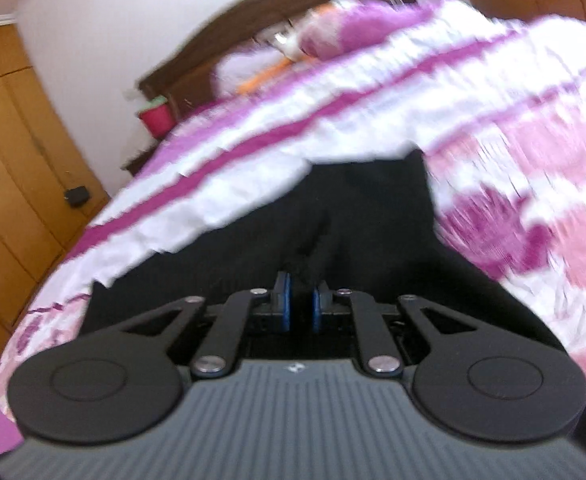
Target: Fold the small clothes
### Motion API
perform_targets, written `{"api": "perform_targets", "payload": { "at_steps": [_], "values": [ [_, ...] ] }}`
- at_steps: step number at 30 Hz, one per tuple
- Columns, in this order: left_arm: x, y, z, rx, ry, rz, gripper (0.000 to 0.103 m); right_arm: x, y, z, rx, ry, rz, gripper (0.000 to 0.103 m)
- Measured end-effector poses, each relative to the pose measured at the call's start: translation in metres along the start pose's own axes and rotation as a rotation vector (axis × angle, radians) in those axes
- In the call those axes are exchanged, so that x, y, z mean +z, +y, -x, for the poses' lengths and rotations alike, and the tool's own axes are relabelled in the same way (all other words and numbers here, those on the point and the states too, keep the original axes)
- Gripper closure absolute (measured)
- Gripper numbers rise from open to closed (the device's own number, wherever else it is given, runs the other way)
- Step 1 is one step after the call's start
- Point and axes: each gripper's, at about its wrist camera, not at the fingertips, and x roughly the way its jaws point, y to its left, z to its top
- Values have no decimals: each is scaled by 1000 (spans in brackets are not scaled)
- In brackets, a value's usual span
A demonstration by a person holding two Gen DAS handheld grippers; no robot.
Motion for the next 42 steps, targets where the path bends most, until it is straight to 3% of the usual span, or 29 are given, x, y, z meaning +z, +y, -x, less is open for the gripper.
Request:
{"api": "perform_targets", "payload": {
  "at_steps": [4, 8, 9, 15, 18, 23, 25, 26, 27, 29, 32, 35, 40, 42],
  "values": [
    [7, -6, 0, 4, -7, -26, 37, -5, -3, 0, 33, 26, 75, 84],
    [21, -13, -1, -8, -31, -40, 37, 8, 0, 10, 44, -19, 143, 57],
    [26, -14, -1, -12, -39, -39, 37, 13, 0, 13, 47, -40, 162, 55],
    [60, -28, -14, -16, -116, -50, 37, 40, -7, -9, 11, -32, 191, 54],
    [79, -36, -33, -16, -122, -47, 37, 46, -11, -29, -9, 7, 181, 54],
    [102, -44, -82, 22, -104, -14, 37, 46, -11, -50, 33, 41, 155, 54],
    [107, -44, -103, 34, -75, 15, 37, 45, -8, -54, 45, 50, 172, 60],
    [108, -43, -114, 30, -50, 45, 37, 45, -5, -55, 47, 48, 180, 84],
    [109, -41, -122, 18, -28, 82, 37, 45, -2, -56, 50, 50, 185, 92],
    [109, -37, -134, 20, -16, 153, 37, 49, 6, -52, 52, 4, 208, 92],
    [107, -39, -140, 99, -52, 161, 37, 54, 18, -28, 62, -164, 247, 93],
    [103, -41, -143, 143, -82, 151, 37, 52, 21, -29, -27, -256, 305, 93],
    [100, -48, -148, 177, -92, 118, 37, 41, -4, -76, -100, -84, 244, 92],
    [100, -47, -148, 176, -88, 122, 37, 41, -11, -82, -88, -65, 208, 91]
  ]
}}
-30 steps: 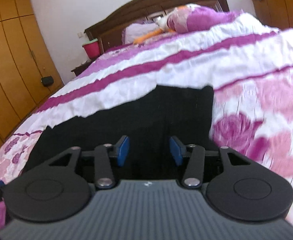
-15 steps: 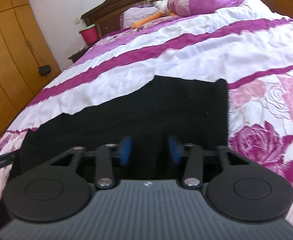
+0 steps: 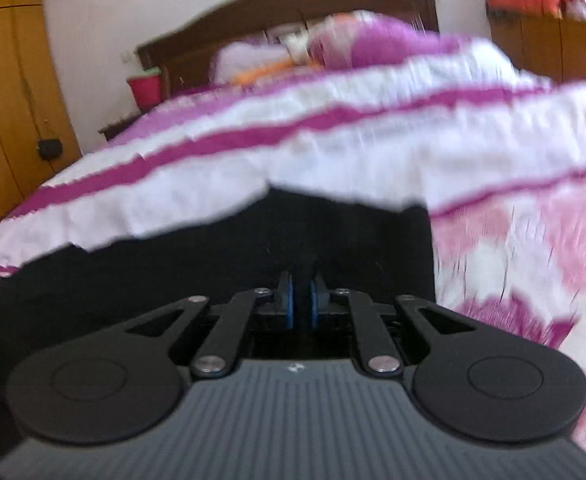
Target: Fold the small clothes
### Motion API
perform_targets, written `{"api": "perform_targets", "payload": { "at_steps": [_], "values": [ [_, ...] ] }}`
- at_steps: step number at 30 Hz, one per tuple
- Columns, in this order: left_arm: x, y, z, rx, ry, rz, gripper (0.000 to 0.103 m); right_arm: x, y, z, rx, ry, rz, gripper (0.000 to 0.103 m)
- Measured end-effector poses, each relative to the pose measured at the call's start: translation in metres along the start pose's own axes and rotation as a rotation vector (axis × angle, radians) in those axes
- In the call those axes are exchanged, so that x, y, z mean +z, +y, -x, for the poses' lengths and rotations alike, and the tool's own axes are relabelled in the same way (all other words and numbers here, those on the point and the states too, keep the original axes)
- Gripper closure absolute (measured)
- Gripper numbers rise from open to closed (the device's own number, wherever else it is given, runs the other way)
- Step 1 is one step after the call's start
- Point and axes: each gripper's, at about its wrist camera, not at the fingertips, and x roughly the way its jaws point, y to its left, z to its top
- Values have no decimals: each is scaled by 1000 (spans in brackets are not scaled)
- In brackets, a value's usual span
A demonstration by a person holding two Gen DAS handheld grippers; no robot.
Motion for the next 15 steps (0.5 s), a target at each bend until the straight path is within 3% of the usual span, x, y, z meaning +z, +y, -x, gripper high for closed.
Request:
{"api": "perform_targets", "payload": {
  "at_steps": [8, 15],
  "values": [
    [7, 12, 14, -45, 9, 31, 37, 15, -2, 33, -8, -14, 20, 82],
    [5, 19, 52, -133, 0, -26, 37, 11, -15, 73, 92, -3, 18, 82]
  ]
}}
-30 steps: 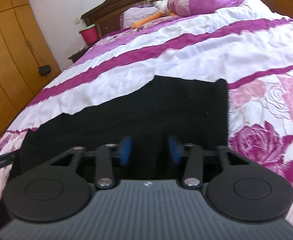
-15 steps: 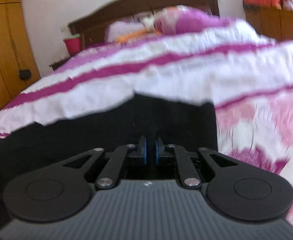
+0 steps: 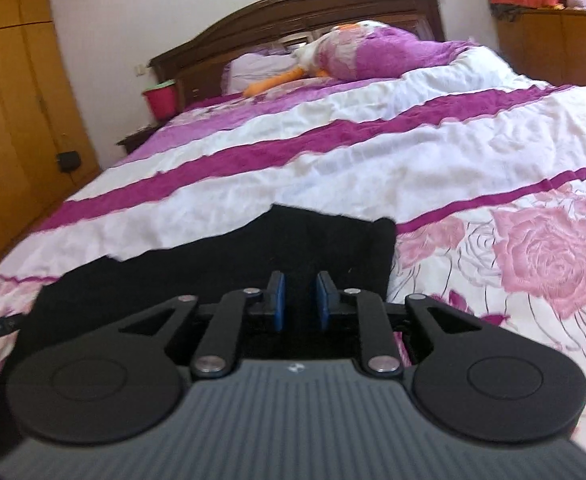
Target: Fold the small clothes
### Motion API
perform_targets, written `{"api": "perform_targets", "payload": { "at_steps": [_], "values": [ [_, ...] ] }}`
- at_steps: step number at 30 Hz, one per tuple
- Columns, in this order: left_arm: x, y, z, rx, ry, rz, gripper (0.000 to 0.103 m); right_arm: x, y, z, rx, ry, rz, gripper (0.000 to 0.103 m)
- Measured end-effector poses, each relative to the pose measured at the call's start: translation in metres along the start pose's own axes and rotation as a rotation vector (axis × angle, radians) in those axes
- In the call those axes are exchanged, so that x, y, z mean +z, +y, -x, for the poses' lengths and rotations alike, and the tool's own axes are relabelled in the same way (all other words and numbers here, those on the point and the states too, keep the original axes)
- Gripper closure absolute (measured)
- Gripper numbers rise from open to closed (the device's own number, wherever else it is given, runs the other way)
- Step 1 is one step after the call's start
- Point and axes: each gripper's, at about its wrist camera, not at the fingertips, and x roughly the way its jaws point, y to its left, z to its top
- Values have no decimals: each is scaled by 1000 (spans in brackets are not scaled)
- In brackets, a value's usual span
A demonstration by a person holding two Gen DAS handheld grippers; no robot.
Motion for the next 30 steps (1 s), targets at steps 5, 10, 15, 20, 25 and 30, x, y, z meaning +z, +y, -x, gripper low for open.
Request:
{"api": "perform_targets", "payload": {
  "at_steps": [5, 10, 15, 20, 25, 30],
  "values": [
    [-17, -7, 10, -18, 25, -61, 37, -23, 7, -5, -22, 74, 97, 82],
    [-34, -6, 11, -26, 27, -50, 36, -38, -2, -14, -28, 52, 72, 78],
    [-31, 3, 26, -20, 28, -34, 36, -36, -5, -3, -53, 37, 25, 76],
    [-35, 16, 52, -19, 44, -29, 36, -37, -3, 25, -82, 21, -3, 74],
    [-44, 30, 83, -44, 57, -42, 36, -46, -5, 62, -78, 35, -49, 73],
    [-54, 39, 111, -83, 91, -15, 36, -62, -6, 98, -68, 36, -53, 73]
  ]
}}
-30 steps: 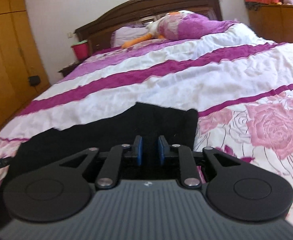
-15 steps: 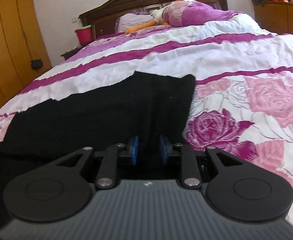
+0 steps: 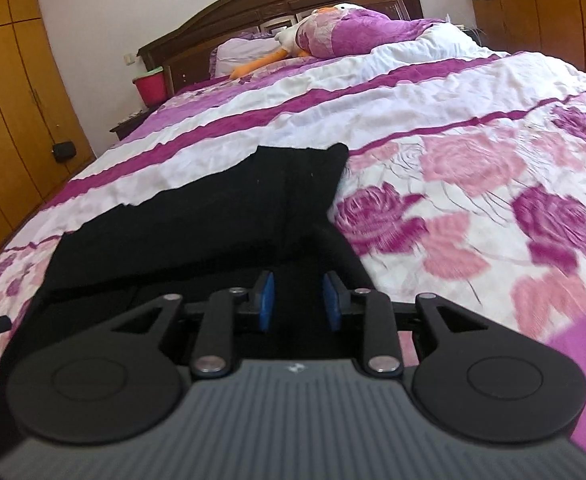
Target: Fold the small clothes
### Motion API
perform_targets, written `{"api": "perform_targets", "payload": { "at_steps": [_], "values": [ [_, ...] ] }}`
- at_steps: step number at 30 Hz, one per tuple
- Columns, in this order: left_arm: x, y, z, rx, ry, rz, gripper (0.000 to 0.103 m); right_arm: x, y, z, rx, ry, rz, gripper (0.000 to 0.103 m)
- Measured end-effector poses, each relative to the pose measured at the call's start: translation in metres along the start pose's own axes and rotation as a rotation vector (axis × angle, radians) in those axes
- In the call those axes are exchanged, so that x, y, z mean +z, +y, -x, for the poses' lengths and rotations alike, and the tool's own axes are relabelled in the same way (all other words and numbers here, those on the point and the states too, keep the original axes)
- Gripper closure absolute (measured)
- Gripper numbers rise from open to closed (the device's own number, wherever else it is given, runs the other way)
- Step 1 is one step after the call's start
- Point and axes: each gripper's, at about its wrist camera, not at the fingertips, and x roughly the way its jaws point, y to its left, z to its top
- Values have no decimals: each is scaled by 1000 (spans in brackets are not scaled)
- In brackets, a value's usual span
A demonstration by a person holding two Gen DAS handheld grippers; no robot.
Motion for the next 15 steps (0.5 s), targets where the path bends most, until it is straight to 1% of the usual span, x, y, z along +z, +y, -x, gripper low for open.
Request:
{"api": "perform_targets", "payload": {
  "at_steps": [3, 8, 15],
  "values": [
    [-8, 0, 13, -22, 26, -1, 36, -11, -2, 15, 11, 12, -6, 72],
    [-25, -6, 33, -28, 54, -36, 36, -28, -6, 37, 36, 29, -31, 72],
    [-54, -2, 52, -30, 89, -53, 36, -44, -6, 57, 15, 45, -25, 72]
  ]
}}
